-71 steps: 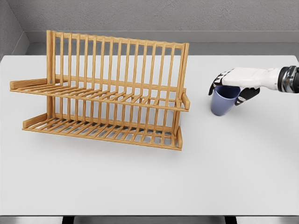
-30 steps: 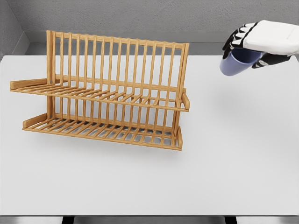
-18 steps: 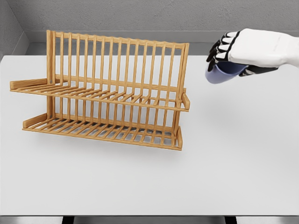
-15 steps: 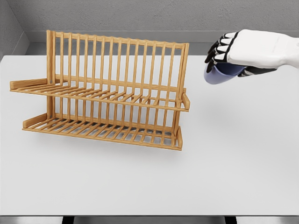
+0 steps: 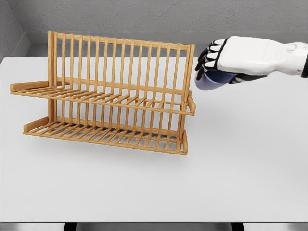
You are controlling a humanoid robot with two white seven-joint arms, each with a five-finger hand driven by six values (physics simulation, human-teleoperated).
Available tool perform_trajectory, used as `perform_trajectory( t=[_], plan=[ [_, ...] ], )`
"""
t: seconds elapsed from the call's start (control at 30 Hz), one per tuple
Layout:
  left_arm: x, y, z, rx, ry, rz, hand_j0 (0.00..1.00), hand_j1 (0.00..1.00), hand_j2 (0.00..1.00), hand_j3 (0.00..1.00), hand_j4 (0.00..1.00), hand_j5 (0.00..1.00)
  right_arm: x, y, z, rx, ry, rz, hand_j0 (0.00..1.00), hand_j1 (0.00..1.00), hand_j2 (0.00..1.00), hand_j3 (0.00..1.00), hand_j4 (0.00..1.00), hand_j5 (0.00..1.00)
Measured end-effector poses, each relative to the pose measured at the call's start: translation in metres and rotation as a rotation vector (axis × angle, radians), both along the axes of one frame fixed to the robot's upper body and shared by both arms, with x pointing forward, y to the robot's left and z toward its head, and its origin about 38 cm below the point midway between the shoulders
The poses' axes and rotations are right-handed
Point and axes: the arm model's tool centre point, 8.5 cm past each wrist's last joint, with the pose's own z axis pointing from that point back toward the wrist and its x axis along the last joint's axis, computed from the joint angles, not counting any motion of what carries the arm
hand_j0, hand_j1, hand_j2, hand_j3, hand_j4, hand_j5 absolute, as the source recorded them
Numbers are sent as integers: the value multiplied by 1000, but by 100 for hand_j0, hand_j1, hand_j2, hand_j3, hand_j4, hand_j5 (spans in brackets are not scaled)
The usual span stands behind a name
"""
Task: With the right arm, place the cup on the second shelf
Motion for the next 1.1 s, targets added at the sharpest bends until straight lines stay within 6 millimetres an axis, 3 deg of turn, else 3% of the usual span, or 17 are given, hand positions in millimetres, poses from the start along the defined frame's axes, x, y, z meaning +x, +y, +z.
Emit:
perform_trajectory(
  t=[0.5,1.1],
  plan=[
    [0,0,0,0,0,-1,100,100,100,100,100,100,-2,35,0,41,-14,120,66,66,66,66,66,66],
    [0,0,0,0,0,0,100,100,100,100,100,100,-4,69,-25,59,55,192,66,66,66,66,66,66]
  ],
)
